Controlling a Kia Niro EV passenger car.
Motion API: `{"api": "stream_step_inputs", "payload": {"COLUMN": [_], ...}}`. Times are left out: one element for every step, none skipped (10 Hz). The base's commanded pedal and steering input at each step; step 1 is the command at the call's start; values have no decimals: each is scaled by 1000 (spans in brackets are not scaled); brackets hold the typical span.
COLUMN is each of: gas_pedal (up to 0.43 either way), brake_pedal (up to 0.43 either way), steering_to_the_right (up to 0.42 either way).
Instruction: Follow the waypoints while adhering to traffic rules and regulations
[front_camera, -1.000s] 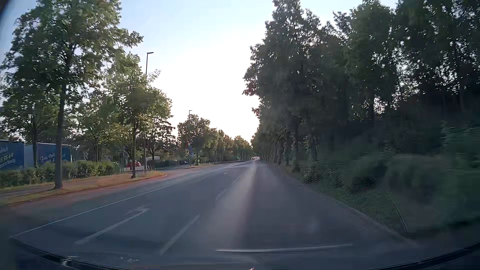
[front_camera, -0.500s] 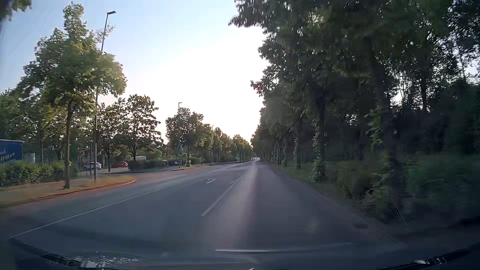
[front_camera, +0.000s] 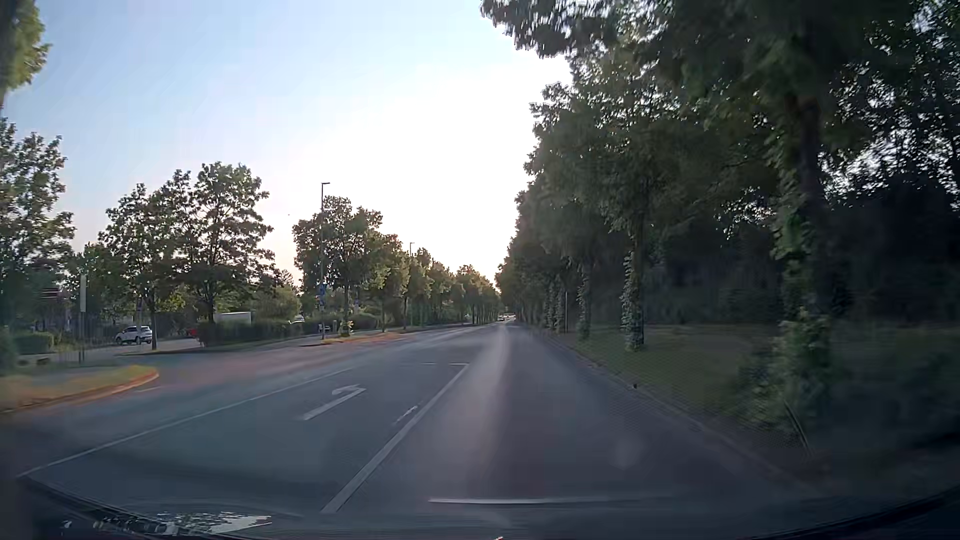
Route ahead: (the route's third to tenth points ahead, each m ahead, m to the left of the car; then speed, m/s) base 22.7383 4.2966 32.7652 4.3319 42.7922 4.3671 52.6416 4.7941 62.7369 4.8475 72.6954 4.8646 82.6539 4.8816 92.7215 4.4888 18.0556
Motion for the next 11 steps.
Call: {"api": "stream_step_inputs", "payload": {"gas_pedal": [189,189,189,189,189,189,189,189,189,189,177], "brake_pedal": [18,12,18,18,12,12,18,18,18,18,18], "steering_to_the_right": [2,2,2,1,0,0,1,0,1,-1,-4]}}
